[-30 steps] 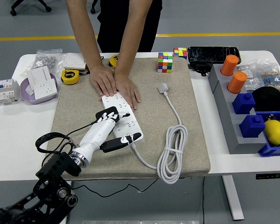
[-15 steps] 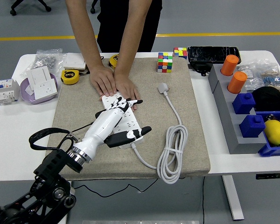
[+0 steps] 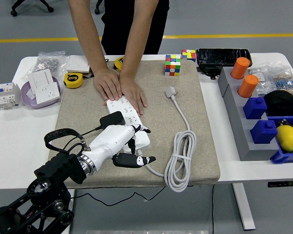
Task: Pick up the plug,place it near the board,insert it into the board,press the button
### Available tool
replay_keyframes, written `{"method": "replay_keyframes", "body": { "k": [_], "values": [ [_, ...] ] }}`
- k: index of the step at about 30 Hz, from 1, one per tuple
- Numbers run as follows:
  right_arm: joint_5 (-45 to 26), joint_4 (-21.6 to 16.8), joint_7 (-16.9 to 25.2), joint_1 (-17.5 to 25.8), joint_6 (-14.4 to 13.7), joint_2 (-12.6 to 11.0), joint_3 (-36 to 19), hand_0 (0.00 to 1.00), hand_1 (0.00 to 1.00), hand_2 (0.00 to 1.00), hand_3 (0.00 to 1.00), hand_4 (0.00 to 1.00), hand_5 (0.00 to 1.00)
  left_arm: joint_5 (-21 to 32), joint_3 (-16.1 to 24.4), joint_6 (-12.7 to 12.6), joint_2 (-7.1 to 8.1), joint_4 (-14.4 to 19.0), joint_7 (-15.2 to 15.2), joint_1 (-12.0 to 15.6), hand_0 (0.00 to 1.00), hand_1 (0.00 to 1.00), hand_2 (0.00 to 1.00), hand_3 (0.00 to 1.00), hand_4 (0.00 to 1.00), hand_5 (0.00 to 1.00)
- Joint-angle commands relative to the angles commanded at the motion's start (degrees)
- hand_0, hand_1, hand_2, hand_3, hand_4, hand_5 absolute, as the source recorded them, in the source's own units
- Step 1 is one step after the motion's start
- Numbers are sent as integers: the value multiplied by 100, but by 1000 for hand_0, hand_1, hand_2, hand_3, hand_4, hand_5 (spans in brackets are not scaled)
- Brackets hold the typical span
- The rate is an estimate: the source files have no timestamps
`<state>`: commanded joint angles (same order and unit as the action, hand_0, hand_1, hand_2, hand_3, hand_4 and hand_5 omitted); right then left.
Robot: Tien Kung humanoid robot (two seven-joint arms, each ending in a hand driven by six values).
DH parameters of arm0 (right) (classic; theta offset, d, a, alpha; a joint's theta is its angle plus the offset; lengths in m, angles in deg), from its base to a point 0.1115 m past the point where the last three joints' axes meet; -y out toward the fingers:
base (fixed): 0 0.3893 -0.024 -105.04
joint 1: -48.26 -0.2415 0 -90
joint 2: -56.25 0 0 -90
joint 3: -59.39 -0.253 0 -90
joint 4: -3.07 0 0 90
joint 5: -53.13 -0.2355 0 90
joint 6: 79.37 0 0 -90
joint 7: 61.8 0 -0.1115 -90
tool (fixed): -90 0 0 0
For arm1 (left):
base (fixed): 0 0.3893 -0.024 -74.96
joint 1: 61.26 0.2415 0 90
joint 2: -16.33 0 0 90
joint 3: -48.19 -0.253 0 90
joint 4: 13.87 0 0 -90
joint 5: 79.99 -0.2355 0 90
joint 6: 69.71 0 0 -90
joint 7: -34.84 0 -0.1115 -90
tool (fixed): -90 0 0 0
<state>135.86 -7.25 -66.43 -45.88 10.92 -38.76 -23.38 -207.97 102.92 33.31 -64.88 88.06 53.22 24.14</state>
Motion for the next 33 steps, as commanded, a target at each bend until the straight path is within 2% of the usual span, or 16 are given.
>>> {"method": "replay_keyframes", "body": {
  "k": [9, 15, 16, 20, 33],
  "values": [
    [-1, 0, 1, -5, -4, 3, -6, 878, 728, 719, 720, 998, 680, -188, 40, 94, -49, -304, 112, -50, 146, 26, 160, 771, 495, 2],
    [-20, 0, 5, -13, -5, 2, 14, 877, 728, 719, 720, 998, 679, -202, 19, -7, -175, -796, 64, -164, 149, 26, 160, 776, 488, 2],
    [-18, 0, 5, -13, -5, 3, 12, 878, 728, 719, 721, 998, 680, -202, 16, -10, -186, -827, 63, -175, 148, 26, 159, 843, 493, 2],
    [-29, 0, 8, -14, -2, 6, 31, 878, 728, 719, 721, 998, 680, -202, 1, -39, -264, -1039, 43, -237, 148, 26, 159, 843, 493, 2],
    [-7, 0, 1, -9, -1, 1, 18, 878, 728, 719, 719, 998, 679, -202, 63, -38, -261, -1153, 45, -238, 147, 26, 159, 804, 486, 2]
  ]
}}
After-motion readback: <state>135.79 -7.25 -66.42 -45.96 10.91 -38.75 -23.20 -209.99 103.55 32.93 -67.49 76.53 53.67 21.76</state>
